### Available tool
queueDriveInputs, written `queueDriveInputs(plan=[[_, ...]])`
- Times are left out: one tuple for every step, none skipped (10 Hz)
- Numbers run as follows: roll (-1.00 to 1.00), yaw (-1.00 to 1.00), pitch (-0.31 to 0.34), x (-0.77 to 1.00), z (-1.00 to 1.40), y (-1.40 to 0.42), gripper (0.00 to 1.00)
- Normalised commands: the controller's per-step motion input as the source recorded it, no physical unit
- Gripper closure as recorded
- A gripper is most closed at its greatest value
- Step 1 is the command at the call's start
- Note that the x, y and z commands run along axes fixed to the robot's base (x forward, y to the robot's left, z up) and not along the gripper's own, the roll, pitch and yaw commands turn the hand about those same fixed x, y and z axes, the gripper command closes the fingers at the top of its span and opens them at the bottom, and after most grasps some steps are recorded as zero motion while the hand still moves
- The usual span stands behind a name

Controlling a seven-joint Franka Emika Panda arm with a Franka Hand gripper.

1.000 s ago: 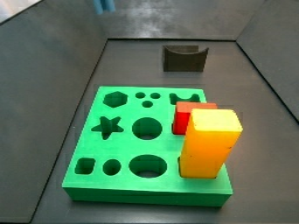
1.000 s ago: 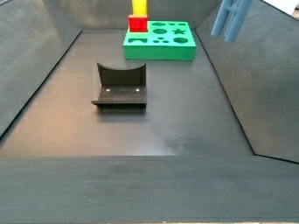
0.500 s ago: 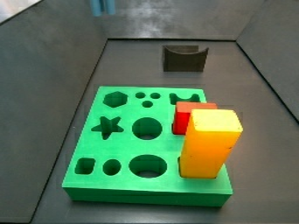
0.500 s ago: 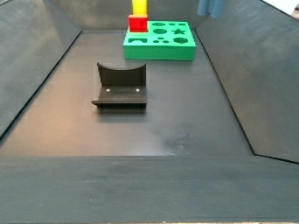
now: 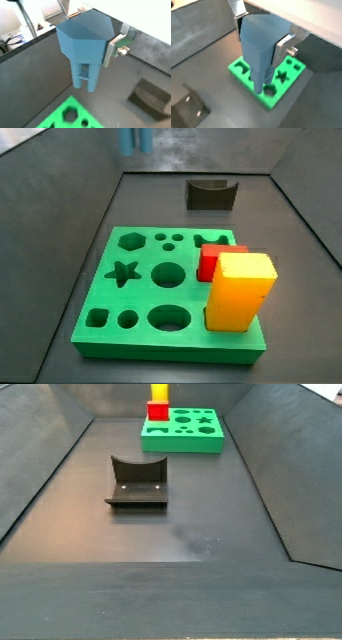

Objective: Pick up the 3 prong object. Move up. Move to above the board. Insert the 3 prong object.
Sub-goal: Move to above the board, then insert the 3 prong object.

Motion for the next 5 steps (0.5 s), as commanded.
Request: queueDriveInputs(plan=[[0.03,0.01,0.137,0.62,0.20,-1.00,1.00],[0.09,0.01,0.155,0.41,0.11,-0.57,1.00],[0.09,0.01,0.154,0.32,0.08,-0.40,1.00],[0.07,0.01,0.112,0.17,0.06,-0.20,1.00],[0.00,0.00,0.000,0.00,-0.02,-0.01,1.00]])
